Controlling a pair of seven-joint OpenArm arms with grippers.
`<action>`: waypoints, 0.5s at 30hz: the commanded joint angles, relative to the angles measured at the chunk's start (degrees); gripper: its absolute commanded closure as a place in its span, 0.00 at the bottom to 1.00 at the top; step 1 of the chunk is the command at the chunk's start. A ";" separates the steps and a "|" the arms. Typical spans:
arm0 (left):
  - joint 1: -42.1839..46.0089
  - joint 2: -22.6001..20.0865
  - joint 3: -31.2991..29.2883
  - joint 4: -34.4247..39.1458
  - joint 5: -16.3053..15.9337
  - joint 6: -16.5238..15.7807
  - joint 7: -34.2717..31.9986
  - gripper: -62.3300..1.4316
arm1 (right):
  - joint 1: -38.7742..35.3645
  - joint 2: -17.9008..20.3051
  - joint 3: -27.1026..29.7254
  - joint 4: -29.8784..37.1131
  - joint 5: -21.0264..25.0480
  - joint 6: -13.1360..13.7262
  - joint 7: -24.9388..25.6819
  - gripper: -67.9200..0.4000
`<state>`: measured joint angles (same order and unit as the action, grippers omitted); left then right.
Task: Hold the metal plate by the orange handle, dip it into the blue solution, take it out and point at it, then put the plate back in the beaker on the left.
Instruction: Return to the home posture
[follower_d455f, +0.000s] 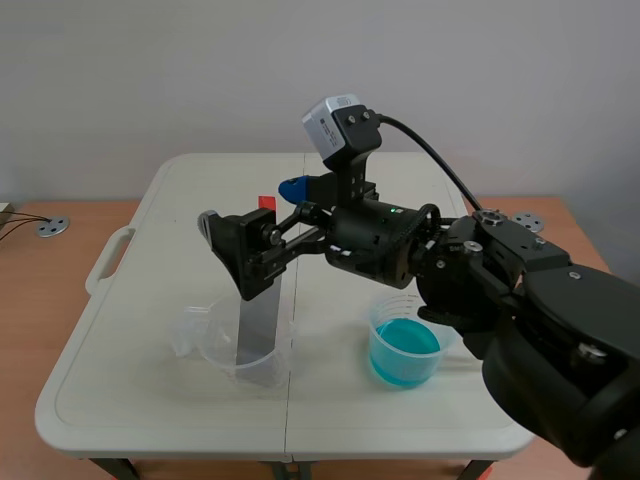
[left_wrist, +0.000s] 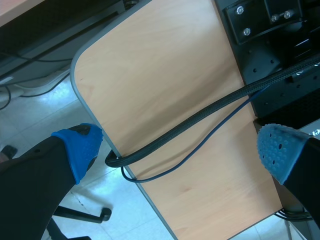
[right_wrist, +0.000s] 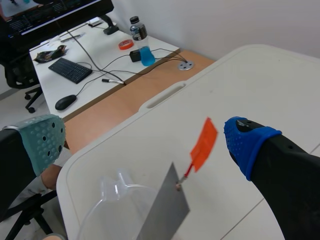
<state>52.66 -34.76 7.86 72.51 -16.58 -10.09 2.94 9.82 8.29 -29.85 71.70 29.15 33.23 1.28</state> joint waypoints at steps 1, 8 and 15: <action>0.31 -0.15 -0.15 0.94 -0.37 -0.13 -0.37 0.00 | 1.46 1.16 0.09 0.74 0.79 0.13 1.05 0.02; -0.04 -0.20 -0.96 1.27 -1.11 0.04 -5.14 0.00 | 0.31 5.81 0.33 4.57 0.79 -1.14 2.19 0.02; -0.28 -0.68 -13.75 8.04 -9.99 0.52 -9.62 0.00 | -5.22 11.72 1.77 12.81 -0.55 -5.51 5.35 0.02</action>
<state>52.53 -34.81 -4.47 77.97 -26.11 -9.39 -5.98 4.89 19.64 -29.23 83.11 28.12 28.01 5.63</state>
